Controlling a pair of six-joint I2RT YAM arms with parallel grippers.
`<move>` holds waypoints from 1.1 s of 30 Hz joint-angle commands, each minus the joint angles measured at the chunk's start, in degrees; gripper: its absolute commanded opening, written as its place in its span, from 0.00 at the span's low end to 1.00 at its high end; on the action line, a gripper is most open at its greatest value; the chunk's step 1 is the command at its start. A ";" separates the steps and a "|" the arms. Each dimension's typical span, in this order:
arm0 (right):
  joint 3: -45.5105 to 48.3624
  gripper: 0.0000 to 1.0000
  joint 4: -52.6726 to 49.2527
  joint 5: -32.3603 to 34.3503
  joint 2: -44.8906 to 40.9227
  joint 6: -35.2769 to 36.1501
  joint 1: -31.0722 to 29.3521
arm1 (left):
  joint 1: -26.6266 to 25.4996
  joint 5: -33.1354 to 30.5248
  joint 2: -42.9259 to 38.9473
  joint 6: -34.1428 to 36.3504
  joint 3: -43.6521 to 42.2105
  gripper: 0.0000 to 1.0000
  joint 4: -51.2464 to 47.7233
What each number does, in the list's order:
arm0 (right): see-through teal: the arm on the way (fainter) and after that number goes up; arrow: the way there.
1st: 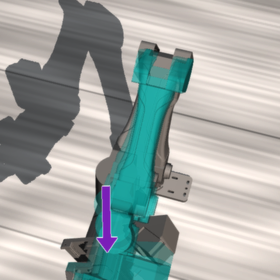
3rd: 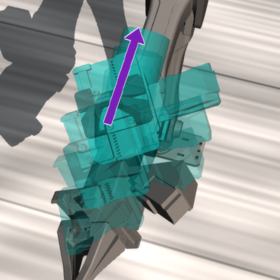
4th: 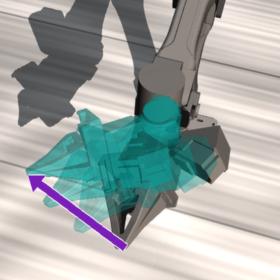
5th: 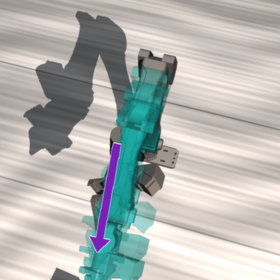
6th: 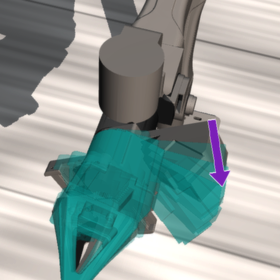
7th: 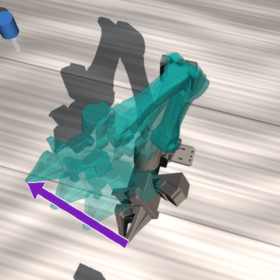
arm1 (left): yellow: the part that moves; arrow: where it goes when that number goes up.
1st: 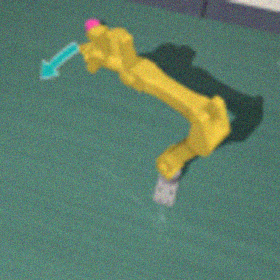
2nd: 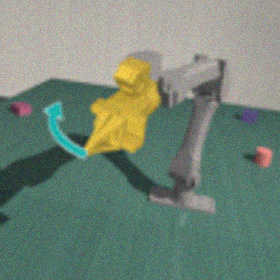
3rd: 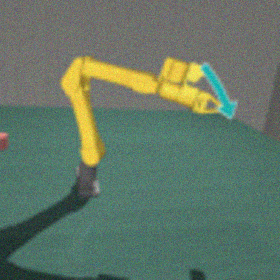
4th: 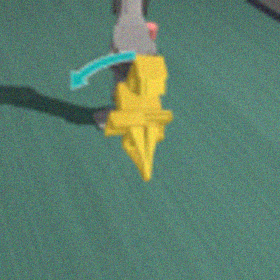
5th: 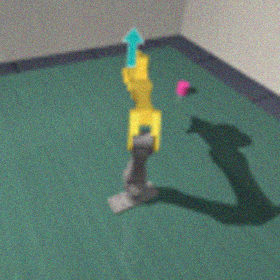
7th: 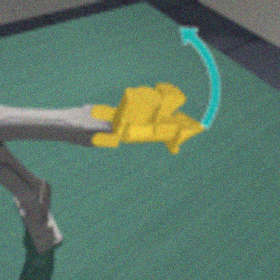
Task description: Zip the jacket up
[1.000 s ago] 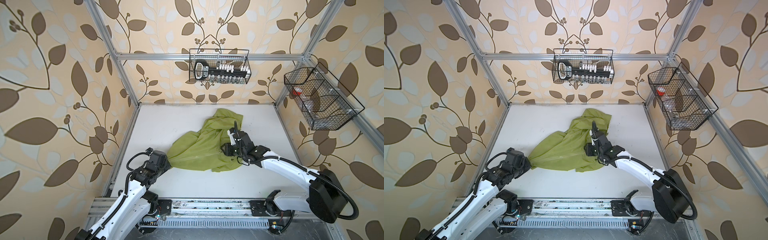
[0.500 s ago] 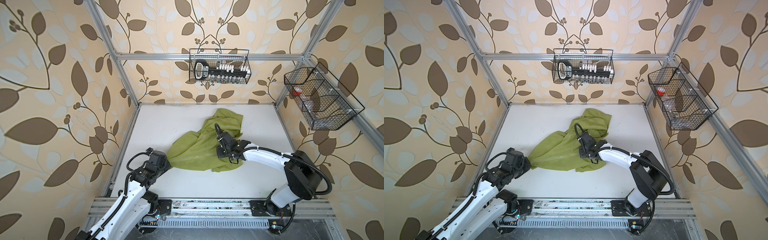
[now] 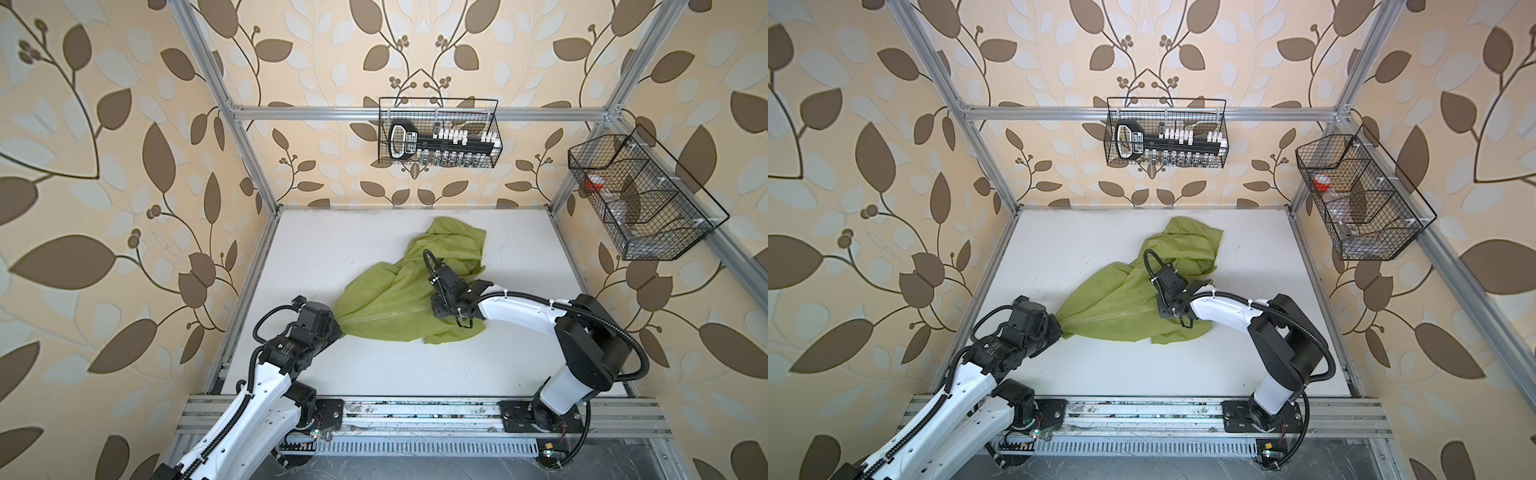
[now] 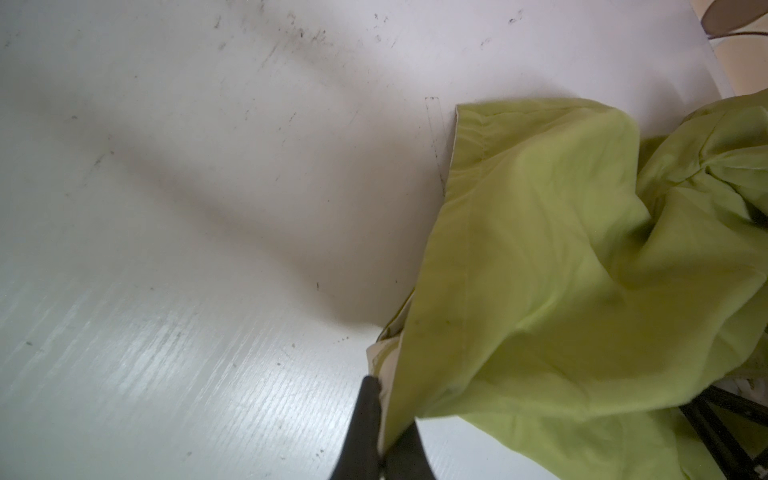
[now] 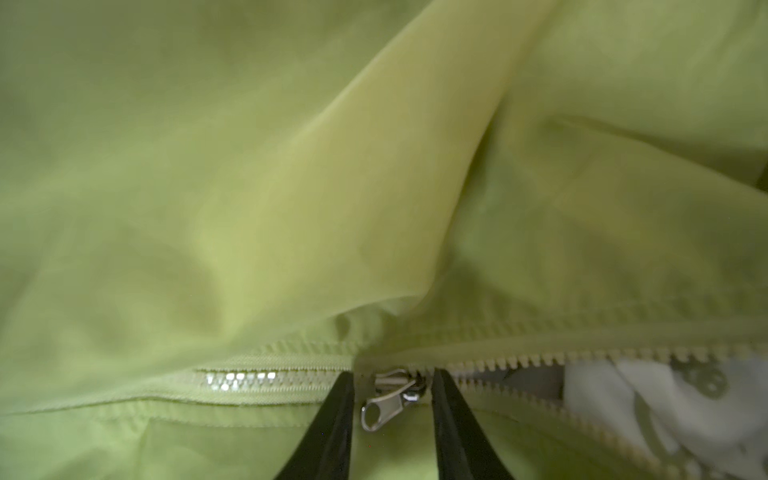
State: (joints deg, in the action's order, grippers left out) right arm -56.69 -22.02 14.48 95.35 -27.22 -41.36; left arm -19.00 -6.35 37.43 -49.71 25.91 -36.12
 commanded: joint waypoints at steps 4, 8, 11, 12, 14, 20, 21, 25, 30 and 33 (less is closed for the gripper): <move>-1.76 0.25 -0.82 1.75 0.37 0.34 -0.30 | 0.72 -0.31 -0.52 -0.38 -0.34 0.00 -0.62; -1.56 0.22 -0.83 2.13 -0.12 0.50 -0.13 | 0.70 -0.33 -0.52 -0.38 -0.24 0.00 -0.67; -1.54 0.20 -0.83 2.13 -0.43 0.63 0.12 | 0.72 -0.37 -0.51 -0.27 -0.25 0.00 -0.71; -1.55 0.19 -0.83 2.13 -0.60 0.68 0.18 | 0.68 -0.40 -0.43 -0.24 -0.23 0.00 -0.71; -1.41 0.16 -0.83 1.96 -0.83 0.68 0.48 | 0.75 -0.42 -0.43 -0.19 -0.15 0.00 -0.74; -1.08 0.12 -0.74 1.25 -1.29 0.62 1.19 | 0.75 -0.42 -0.44 -0.10 -0.12 0.00 -0.75; -0.98 0.12 -0.67 1.17 -1.38 0.68 1.26 | 0.79 -0.42 -0.43 -0.07 -0.01 0.00 -0.71; -0.50 0.10 -0.66 1.17 -1.90 0.77 1.93 | 0.75 -0.45 -0.43 -0.02 -0.05 0.00 -0.74; 0.13 0.10 -0.57 0.92 -2.63 0.95 2.70 | 0.73 -0.57 -0.23 0.01 0.10 0.00 -0.71; 0.33 0.10 -0.30 0.25 -2.66 1.12 2.97 | 0.73 -0.59 -0.16 -0.03 0.10 0.00 -0.62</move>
State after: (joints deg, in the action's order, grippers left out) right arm -56.69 -21.85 14.98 93.82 -26.72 -38.54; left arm -19.00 -6.07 37.45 -49.69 25.91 -36.16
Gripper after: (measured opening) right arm 0.104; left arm 0.045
